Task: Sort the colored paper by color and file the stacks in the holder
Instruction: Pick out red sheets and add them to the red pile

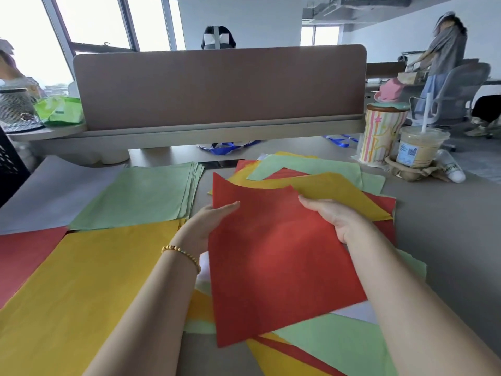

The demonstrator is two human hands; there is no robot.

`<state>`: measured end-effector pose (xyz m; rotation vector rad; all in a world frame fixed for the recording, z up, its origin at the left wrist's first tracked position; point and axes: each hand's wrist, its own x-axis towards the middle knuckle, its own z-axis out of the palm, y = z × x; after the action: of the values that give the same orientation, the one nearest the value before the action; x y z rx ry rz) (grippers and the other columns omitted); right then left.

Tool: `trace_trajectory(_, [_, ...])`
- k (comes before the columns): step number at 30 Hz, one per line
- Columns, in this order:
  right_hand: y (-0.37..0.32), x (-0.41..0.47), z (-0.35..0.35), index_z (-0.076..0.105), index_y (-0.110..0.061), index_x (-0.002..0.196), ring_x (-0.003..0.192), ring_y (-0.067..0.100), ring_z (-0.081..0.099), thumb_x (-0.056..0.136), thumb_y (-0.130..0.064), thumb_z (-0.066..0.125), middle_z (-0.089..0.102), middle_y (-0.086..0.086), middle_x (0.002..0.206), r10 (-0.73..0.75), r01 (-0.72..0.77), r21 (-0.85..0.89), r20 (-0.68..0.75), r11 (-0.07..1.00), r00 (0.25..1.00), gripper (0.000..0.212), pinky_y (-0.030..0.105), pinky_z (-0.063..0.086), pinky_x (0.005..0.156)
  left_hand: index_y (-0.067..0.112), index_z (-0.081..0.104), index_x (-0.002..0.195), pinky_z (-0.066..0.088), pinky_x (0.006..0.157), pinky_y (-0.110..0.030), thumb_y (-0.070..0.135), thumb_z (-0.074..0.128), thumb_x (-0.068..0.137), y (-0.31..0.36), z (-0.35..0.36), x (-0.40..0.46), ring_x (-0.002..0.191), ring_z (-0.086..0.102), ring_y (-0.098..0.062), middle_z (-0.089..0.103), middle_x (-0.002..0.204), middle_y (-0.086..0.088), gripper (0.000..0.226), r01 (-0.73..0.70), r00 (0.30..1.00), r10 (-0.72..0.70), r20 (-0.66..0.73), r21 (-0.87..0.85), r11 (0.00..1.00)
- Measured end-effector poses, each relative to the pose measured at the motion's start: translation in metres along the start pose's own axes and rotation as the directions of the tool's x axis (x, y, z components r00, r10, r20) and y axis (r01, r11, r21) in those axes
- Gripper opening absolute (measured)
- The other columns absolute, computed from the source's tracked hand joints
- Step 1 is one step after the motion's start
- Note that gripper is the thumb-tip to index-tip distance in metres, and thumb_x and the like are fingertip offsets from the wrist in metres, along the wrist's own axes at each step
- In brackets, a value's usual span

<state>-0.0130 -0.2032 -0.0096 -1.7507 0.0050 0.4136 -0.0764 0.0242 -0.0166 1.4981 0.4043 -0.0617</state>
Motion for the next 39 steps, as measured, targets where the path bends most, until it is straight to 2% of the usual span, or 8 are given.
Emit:
trace_trajectory(4, [0.002,0.003,0.004,0.056,-0.004,0.124,0.088,0.027,0.062,0.086,-0.02,0.066,0.065,0.015,0.106,-0.014,0.014,0.015,-0.021,1.0,1.0,0.042,0.039,0.05,0.086,0.01,0.054,0.12,0.056,0.066,-0.035,0.044,0.08,0.065,0.003,-0.005,0.006,0.089,0.067,-0.025,0.065,0.111,-0.01,0.07,0.062,0.996,-0.067,-0.053,-0.106,0.992])
trace_trajectory(8, [-0.001,0.004,0.004,0.063,-0.009,0.098,0.064,0.017,0.057,0.093,-0.01,0.054,0.061,0.009,0.083,-0.11,0.125,0.118,-0.128,0.985,0.986,0.01,0.028,0.044,0.065,0.003,0.061,0.093,0.054,0.043,-0.028,0.016,0.061,0.089,0.007,-0.006,0.0,0.041,0.062,-0.018,0.067,0.056,-0.009,0.013,0.006,0.998,-0.014,-0.062,-0.117,0.993])
trace_trajectory(12, [-0.013,-0.003,0.015,0.062,-0.01,0.107,0.089,0.026,0.063,0.091,-0.03,0.057,0.064,0.011,0.108,-0.046,0.077,0.212,-0.147,0.974,0.988,0.026,0.038,0.052,0.08,0.005,0.059,0.102,0.052,0.057,-0.031,-0.002,0.05,0.092,0.02,-0.01,-0.02,0.055,0.06,-0.02,0.063,0.072,-0.01,0.015,-0.155,0.982,0.161,-0.101,0.064,0.986])
trace_trajectory(16, [-0.032,-0.022,0.039,0.06,-0.017,0.088,0.07,0.012,0.058,0.095,-0.028,0.052,0.066,-0.001,0.083,-0.067,0.074,0.268,-0.038,0.961,0.997,0.015,0.026,0.046,0.059,0.011,0.059,0.104,0.047,0.06,-0.027,0.001,0.043,0.095,0.038,-0.038,-0.046,0.062,0.055,-0.017,0.06,0.077,-0.005,0.021,-0.292,0.932,0.295,-0.209,0.047,0.955])
trace_trajectory(27, [-0.047,-0.064,0.229,0.046,-0.012,0.063,0.07,0.021,0.049,0.089,0.001,0.043,0.054,0.015,0.079,-0.214,0.214,0.077,-0.018,0.974,0.977,0.029,0.017,0.038,0.057,0.011,0.054,0.099,0.05,0.046,-0.02,-0.003,0.057,0.088,0.018,-0.199,-0.154,0.05,0.061,-0.011,0.062,0.075,-0.004,0.018,-0.143,0.895,0.255,-0.366,0.306,0.941])
trace_trajectory(30, [-0.044,-0.087,0.279,0.05,-0.012,0.073,0.055,0.014,0.04,0.09,0.001,0.042,0.044,0.002,0.065,-0.208,0.195,0.131,0.097,0.972,0.973,0.023,0.011,0.032,0.034,0.006,0.05,0.116,0.052,0.058,-0.029,-0.008,0.06,0.083,0.008,-0.249,-0.18,0.058,0.061,-0.017,0.064,0.077,-0.004,0.037,-0.062,0.854,0.27,-0.444,0.429,0.901])
trace_trajectory(37, [-0.043,-0.11,0.378,0.026,-0.011,0.143,0.111,0.031,0.056,0.083,-0.003,0.056,0.05,0.015,0.131,-0.19,0.18,0.061,0.373,0.982,0.908,0.068,0.044,0.047,0.095,0.023,0.051,0.122,0.042,0.058,-0.026,-0.004,0.041,0.079,-0.005,-0.32,-0.218,0.071,0.054,-0.025,0.06,0.095,-0.01,0.051,0.319,0.706,0.439,-0.555,0.804,0.502])
trace_trajectory(39, [-0.042,-0.127,0.392,0.023,-0.014,0.146,0.104,0.025,0.056,0.085,-0.004,0.055,0.054,0.013,0.123,-0.209,0.247,-0.021,0.468,0.969,0.858,0.069,0.037,0.048,0.089,0.016,0.064,0.111,0.049,0.073,-0.03,-0.004,0.042,0.078,-0.012,-0.334,-0.221,0.086,0.059,-0.026,0.064,0.107,-0.009,0.044,0.373,0.687,0.438,-0.579,0.799,0.472])
